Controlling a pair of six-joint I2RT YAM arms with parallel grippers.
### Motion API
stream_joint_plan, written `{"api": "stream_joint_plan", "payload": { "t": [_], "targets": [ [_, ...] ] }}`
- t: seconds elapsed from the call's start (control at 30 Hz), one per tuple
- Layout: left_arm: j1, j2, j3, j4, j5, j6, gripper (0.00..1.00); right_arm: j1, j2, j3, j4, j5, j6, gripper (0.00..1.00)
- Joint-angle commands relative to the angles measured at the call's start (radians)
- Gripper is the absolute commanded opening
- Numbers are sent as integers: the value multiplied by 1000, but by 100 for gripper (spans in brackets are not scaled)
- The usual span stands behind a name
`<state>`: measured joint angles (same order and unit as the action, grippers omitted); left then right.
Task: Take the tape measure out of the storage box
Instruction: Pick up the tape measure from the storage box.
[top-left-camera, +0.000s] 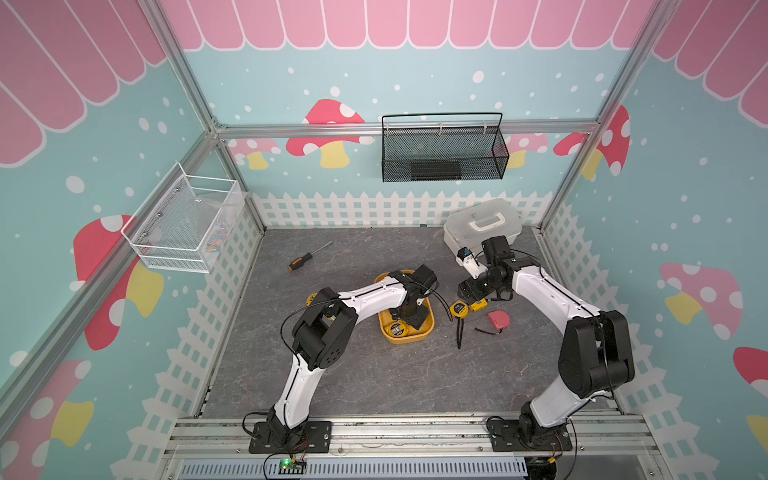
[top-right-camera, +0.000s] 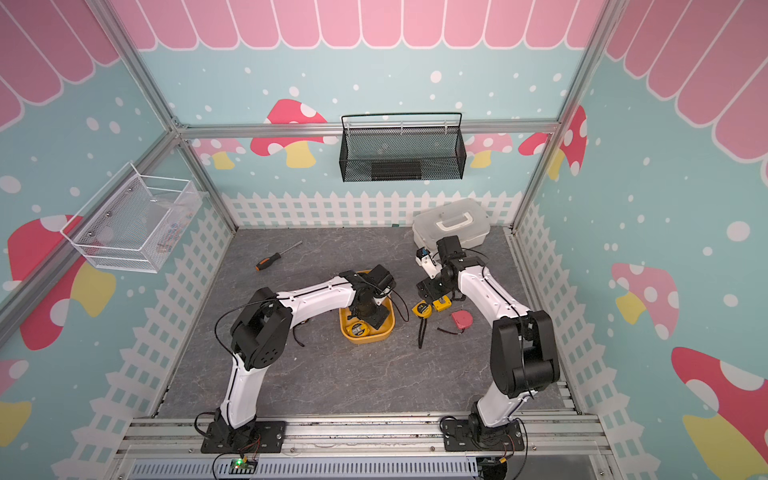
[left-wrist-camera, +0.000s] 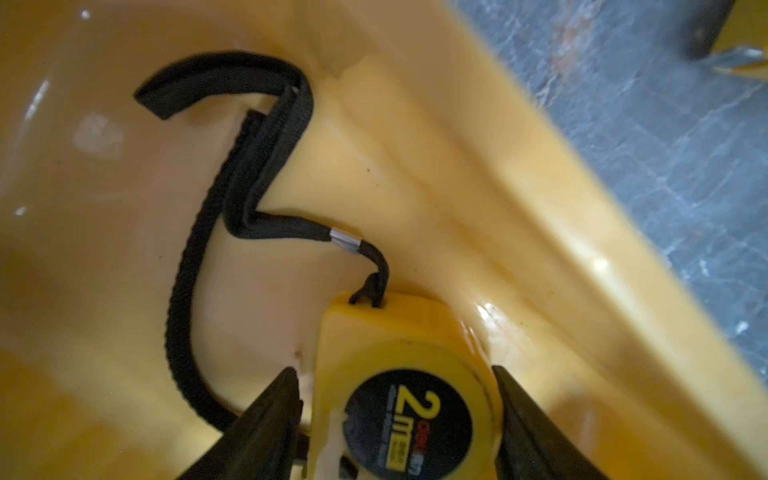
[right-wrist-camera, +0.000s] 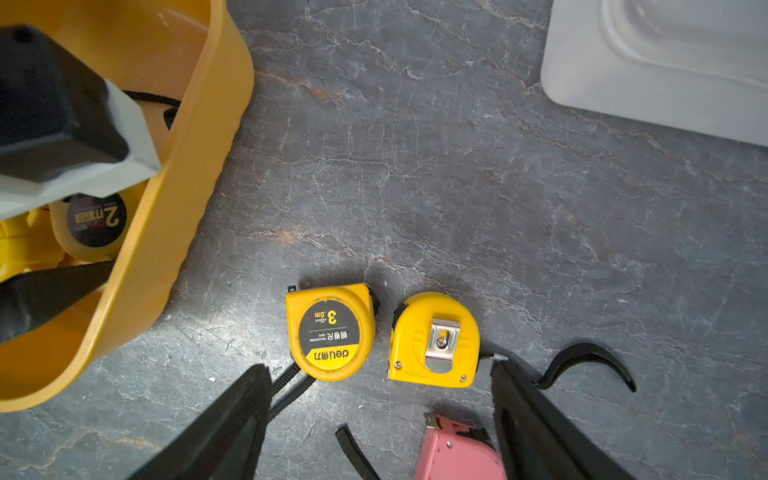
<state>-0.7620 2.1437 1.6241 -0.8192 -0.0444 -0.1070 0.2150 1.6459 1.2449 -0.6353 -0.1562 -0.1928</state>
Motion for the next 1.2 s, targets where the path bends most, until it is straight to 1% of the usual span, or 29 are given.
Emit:
{"api": "stream_joint_plan", "payload": {
  "t": [0.0,0.33,0.6,0.73,0.87,1.17],
  "targets": [
    [-2,25,34,-9,3,17,69,-9,-26,-15,-7,-14,4,81],
    [-2,18,54,-8,-22,-12,64,-16,-30,-12,-14,-17,-9,74],
    [4,-18,53,-6,-35,-20,61,-18,-26,-13,-11,-22,-10,72],
    [9,-21,44,-3,-34,-23,59,-20,-25,-17,-11,-25,-10,71],
    [9,-27,36,-2,-32,-28,53,-20,-25,-22,-12,-25,-10,70],
    [25,-123,28,-2,-60,-51,53,-22,-23,-21,-12,-32,-11,69]
  ]
}}
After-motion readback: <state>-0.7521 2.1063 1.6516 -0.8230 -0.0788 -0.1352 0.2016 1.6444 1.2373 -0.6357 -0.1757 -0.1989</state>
